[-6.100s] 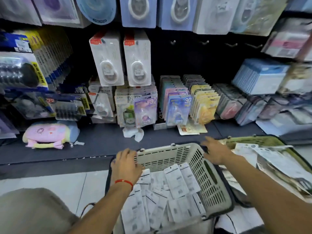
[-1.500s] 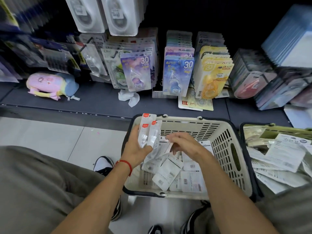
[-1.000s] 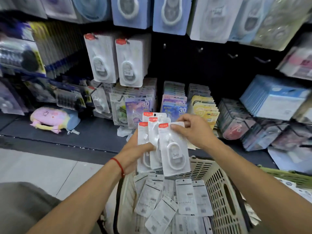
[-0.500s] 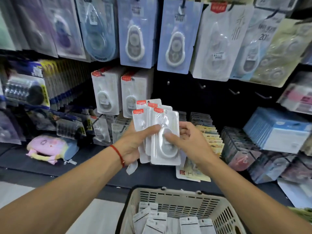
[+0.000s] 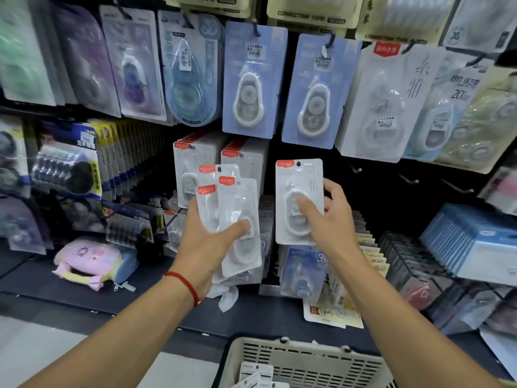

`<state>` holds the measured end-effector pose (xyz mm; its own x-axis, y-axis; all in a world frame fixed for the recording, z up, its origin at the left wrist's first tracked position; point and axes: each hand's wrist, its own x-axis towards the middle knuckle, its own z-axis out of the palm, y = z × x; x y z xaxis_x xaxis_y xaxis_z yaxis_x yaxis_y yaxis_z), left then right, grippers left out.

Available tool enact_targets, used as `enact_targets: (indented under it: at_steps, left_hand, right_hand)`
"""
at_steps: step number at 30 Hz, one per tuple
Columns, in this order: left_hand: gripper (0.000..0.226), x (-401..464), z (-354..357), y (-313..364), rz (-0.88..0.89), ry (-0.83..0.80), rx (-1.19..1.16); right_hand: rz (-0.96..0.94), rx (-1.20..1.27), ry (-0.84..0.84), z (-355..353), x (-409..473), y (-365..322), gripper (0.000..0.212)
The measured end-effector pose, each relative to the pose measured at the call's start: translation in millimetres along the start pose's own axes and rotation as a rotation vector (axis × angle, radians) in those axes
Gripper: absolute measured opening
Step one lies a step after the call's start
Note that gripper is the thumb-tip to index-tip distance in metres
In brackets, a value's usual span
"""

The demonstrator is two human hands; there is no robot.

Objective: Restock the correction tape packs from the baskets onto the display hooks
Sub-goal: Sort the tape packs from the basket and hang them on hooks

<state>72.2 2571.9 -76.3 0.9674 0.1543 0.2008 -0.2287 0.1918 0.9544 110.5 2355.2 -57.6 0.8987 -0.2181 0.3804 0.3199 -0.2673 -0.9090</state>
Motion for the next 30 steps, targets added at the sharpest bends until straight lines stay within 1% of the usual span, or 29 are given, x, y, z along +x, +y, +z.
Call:
enact_targets:
  at_steps: [7, 10, 17, 19, 21, 23, 24, 25, 27, 28, 29, 30]
  left_hand:
    - [0.067, -3, -4, 8, 0.044, 0.016, 0.003]
    - [0.070, -4, -2, 11, 0.052, 0.023, -0.009]
    - [0.073, -6, 1, 12, 0.062, 0.016, -0.027]
    - [0.076, -6, 1, 12, 0.060, 0.018, -0.033]
    - [0.083, -6, 2, 12, 0.060, 0.021, -0.038]
    - [0.086, -6, 3, 11, 0.056, 0.027, -0.043]
    - [0.082, -6, 3, 10, 0.054, 0.032, -0.043]
    - [0.077, -6, 3, 9, 0.049, 0.036, -0.042]
    - [0.071, -6, 4, 6, 0.029, 0.036, -0.053]
    - [0.071, -6, 4, 5, 0.018, 0.031, -0.060]
    - [0.071, -6, 5, 4, 0.010, 0.019, -0.068]
    - [0.071, -6, 7, 4, 0.003, 0.001, -0.077]
  right_hand:
    - [-0.043, -0.024, 0.087, 7, 0, -1, 0.042]
    - [-0.044, -0.035, 0.130, 6, 0, -5, 0.044]
    - [-0.074, -0.084, 0.078, 5, -5, -11, 0.017]
    - [-0.087, -0.085, 0.104, 6, -7, -14, 0.011]
    - [-0.085, -0.075, 0.133, 6, -7, -13, 0.011]
    - [-0.080, -0.098, 0.133, 6, -6, -13, 0.013]
    - [-0.063, -0.123, 0.100, 6, -3, -12, 0.015]
    - [-0.024, -0.185, 0.055, 5, -1, -10, 0.024]
    - [0.108, -0.417, -0.039, 2, 2, -5, 0.062]
    - [0.147, -0.499, -0.059, 0, 0, -2, 0.076]
    - [0.149, -0.512, -0.069, 0, -4, -1, 0.078]
    - [0.118, -0.455, -0.098, -1, -8, -2, 0.070]
